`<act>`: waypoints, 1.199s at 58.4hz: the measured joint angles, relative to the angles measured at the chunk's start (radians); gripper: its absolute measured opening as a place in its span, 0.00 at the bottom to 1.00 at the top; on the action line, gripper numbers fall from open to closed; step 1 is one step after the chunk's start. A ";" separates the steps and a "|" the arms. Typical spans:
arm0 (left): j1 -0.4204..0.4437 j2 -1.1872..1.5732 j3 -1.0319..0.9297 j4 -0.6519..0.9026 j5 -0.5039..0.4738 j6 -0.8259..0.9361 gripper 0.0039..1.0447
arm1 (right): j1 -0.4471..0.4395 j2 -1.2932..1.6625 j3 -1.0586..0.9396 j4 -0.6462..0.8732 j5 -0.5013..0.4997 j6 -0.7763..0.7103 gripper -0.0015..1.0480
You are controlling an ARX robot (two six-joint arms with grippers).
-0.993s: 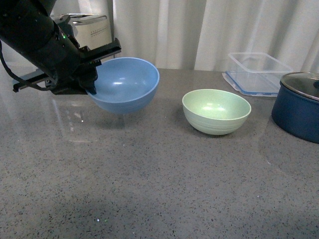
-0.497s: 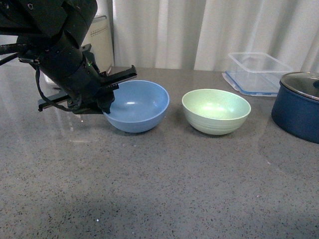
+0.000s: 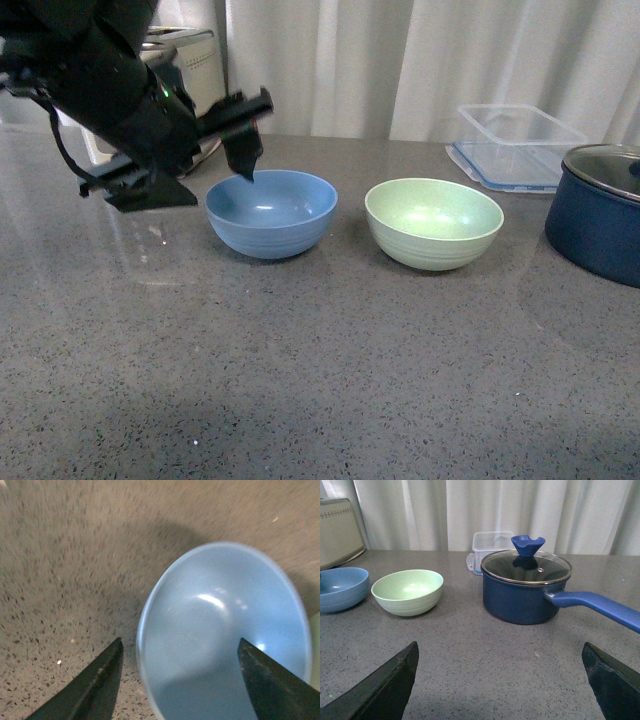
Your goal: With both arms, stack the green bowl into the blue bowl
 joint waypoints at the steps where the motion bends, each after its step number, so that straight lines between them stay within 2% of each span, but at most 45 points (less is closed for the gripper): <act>1: 0.001 -0.024 -0.017 0.026 0.013 0.008 0.71 | 0.000 0.000 0.000 0.000 0.000 0.000 0.90; 7: 0.005 -0.235 -0.186 0.282 0.029 0.080 0.93 | 0.000 0.000 0.000 0.000 0.000 0.000 0.90; 8: 0.004 -0.293 -0.238 0.362 -0.009 0.122 0.93 | 0.000 0.000 0.000 0.000 0.000 0.000 0.90; 13: 0.006 -0.449 -0.419 0.644 -0.207 0.284 0.78 | 0.000 0.000 0.000 0.000 0.000 0.000 0.90; 20: 0.038 -0.579 -0.642 0.823 -0.219 0.396 0.57 | 0.000 0.000 0.000 0.000 0.000 0.000 0.90; 32: 0.079 -0.653 -0.919 0.910 -0.184 0.437 0.24 | 0.000 0.000 0.000 0.000 0.000 0.000 0.90; 38: 0.099 -0.764 -1.039 0.961 -0.158 0.442 0.03 | 0.000 0.000 0.000 0.000 0.000 0.000 0.90; 49: 0.135 -0.900 -1.216 0.979 -0.128 0.451 0.03 | 0.000 0.000 0.000 0.000 0.000 0.000 0.90; 54: 0.178 -0.949 -1.256 0.978 -0.069 0.451 0.03 | 0.000 0.000 0.000 0.000 0.000 0.000 0.90; 70: 0.199 -1.099 -1.356 0.925 -0.066 0.451 0.03 | 0.000 0.000 0.000 0.000 0.000 0.000 0.90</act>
